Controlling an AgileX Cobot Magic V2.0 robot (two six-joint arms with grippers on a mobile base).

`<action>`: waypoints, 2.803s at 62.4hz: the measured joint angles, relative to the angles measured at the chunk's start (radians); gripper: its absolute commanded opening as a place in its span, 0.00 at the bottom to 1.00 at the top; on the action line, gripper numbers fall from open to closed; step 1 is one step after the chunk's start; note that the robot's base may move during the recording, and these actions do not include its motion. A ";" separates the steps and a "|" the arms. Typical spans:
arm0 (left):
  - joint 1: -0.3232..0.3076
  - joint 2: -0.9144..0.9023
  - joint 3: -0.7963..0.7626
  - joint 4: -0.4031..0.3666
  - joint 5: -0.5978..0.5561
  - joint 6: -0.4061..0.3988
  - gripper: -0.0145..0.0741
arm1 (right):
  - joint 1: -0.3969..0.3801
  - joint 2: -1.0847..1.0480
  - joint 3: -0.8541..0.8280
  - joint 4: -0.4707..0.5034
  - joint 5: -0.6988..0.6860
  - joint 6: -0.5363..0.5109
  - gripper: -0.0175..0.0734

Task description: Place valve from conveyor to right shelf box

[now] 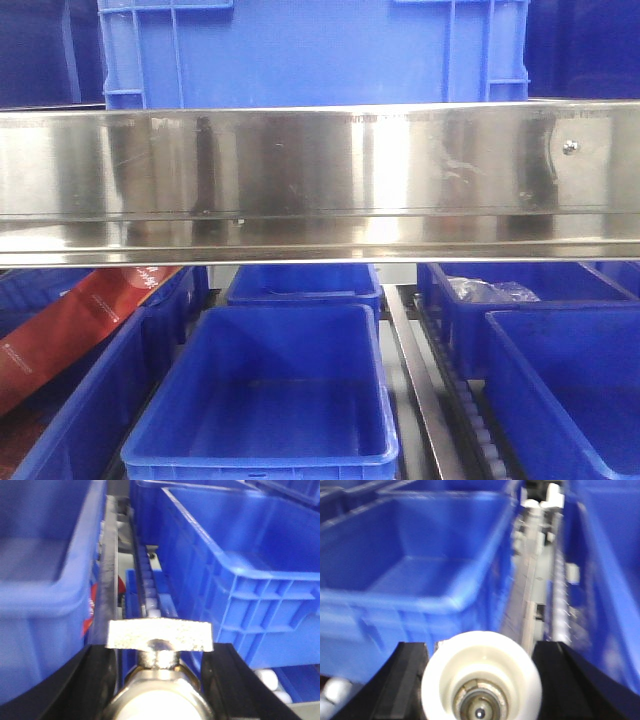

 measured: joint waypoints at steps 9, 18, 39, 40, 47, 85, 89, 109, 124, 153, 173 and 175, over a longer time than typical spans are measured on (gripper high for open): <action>-0.113 0.167 -0.164 0.006 -0.003 0.017 0.04 | 0.072 0.134 -0.141 0.000 -0.036 0.000 0.01; -0.237 0.357 -0.356 0.038 -0.008 0.023 0.04 | 0.128 0.279 -0.300 0.000 -0.052 0.000 0.01; -0.349 0.799 -0.745 0.021 -0.019 0.028 0.04 | 0.164 0.574 -0.566 0.004 -0.145 -0.002 0.01; -0.349 0.813 -0.762 0.015 -0.019 0.028 0.04 | 0.164 0.584 -0.570 0.004 -0.154 -0.002 0.01; -0.349 0.910 -0.825 -0.042 -0.028 0.018 0.04 | 0.165 0.662 -0.584 0.004 -0.195 -0.002 0.01; -0.349 0.998 -0.836 -0.085 -0.011 0.012 0.44 | 0.165 0.759 -0.585 -0.028 -0.110 -0.002 0.47; -0.349 0.998 -0.836 -0.085 -0.011 0.012 0.50 | 0.165 0.765 -0.585 -0.028 -0.104 -0.002 0.51; -0.349 0.998 -0.846 -0.087 -0.034 0.012 0.59 | 0.165 0.771 -0.587 -0.032 -0.096 -0.002 0.53; -0.349 0.998 -0.846 -0.087 -0.036 0.012 0.58 | 0.165 0.771 -0.596 -0.032 -0.120 -0.002 0.81; -0.349 0.998 -0.850 -0.087 -0.036 0.012 0.06 | 0.165 0.765 -0.596 -0.032 -0.104 -0.002 0.27; -0.314 0.971 -0.857 -0.087 0.054 0.012 0.04 | 0.134 0.736 -0.596 -0.032 -0.065 -0.002 0.01; -0.306 0.957 -0.857 -0.087 0.078 0.012 0.04 | 0.123 0.724 -0.596 -0.032 -0.049 -0.002 0.01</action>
